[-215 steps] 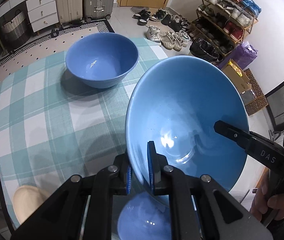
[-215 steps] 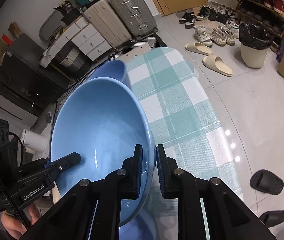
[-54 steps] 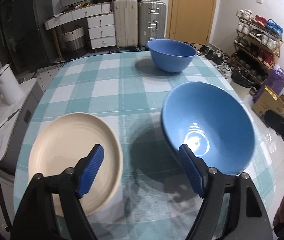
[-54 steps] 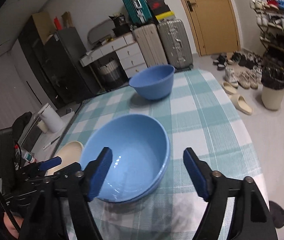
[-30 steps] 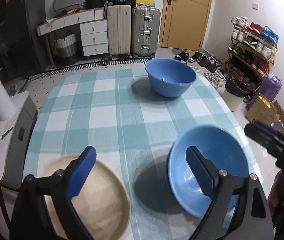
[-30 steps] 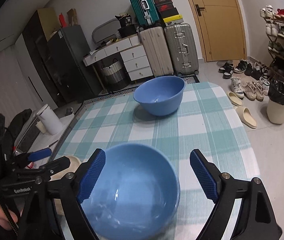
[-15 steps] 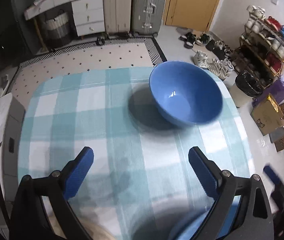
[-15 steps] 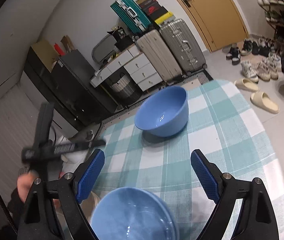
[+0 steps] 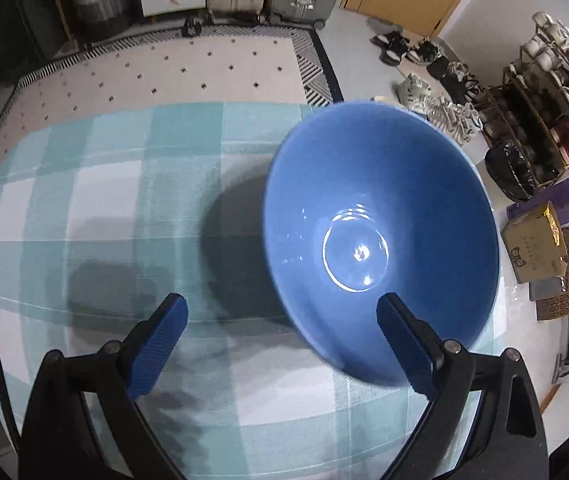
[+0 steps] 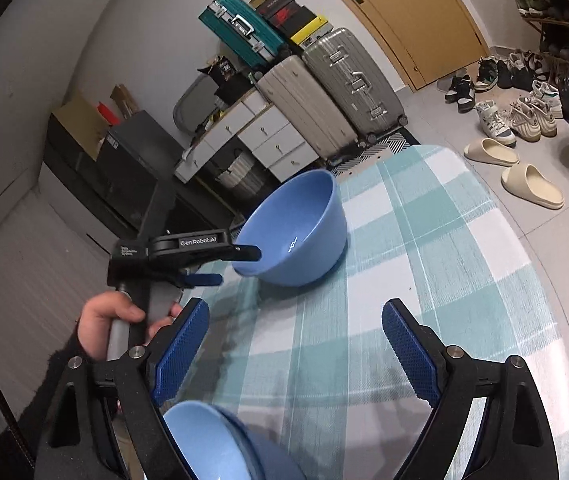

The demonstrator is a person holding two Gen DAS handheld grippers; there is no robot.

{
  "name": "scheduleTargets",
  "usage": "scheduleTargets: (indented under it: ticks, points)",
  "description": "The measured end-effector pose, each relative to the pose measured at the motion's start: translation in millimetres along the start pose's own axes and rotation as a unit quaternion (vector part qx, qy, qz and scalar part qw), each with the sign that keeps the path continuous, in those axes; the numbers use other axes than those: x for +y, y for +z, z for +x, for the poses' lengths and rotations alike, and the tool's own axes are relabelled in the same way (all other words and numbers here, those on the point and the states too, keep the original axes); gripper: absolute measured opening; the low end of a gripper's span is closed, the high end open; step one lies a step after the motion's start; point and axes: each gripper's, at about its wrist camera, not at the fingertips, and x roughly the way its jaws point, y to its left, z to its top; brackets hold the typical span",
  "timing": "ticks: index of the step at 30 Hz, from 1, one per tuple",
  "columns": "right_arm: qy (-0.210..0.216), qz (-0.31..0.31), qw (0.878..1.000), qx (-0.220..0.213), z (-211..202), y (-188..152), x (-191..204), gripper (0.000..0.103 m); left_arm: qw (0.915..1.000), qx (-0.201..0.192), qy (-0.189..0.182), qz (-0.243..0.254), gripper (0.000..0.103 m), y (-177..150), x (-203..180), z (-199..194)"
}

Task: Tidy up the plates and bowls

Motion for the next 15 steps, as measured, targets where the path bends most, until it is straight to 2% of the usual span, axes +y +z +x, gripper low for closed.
scheduleTargets:
  ticks: [2,4,6,7,8,9,11,13,15]
  points:
    - [-0.02,0.002,1.0,-0.013,1.4,-4.0,-4.7,0.09,1.0,0.0,0.0,-0.002,0.094,1.9,-3.4,3.1]
    - [-0.009,0.017,1.0,-0.02,3.9,-11.4,-13.7,0.09,1.0,0.001,-0.005,-0.007,0.089,3.7,-4.5,4.8]
    - [0.004,0.037,0.999,-0.021,8.4,-16.9,-24.6,0.09,0.9998,0.003,-0.013,-0.013,0.074,5.2,-4.4,6.5]
    - [0.011,0.044,0.999,-0.021,10.6,-19.2,-29.2,0.09,0.9997,0.007,-0.016,-0.016,0.061,5.8,-3.3,8.1]
    - [0.016,0.05,0.998,-0.019,12.5,-22.0,-33.0,0.09,0.9996,0.014,-0.018,-0.016,0.052,5.9,-3.1,9.6]
    - [0.021,0.056,0.998,-0.02,14.3,-24.9,-37.7,0.09,0.9995,0.028,-0.013,-0.008,0.049,6.1,-5.1,13.0]
    - [0.039,0.068,0.997,-0.016,16.1,-29.5,-44.0,0.09,0.9991,0.04,-0.014,0.009,0.036,5.6,-8.6,16.0]
    - [0.056,0.06,0.997,-0.016,15.1,-30.5,-44.4,0.09,0.999,0.04,-0.021,0.002,0.032,4.8,-6.4,15.1]
    - [0.056,0.053,0.997,-0.023,13.7,-30.6,-44.0,0.09,0.9985,0.044,-0.032,0.001,0.024,4.7,-7.3,16.7]
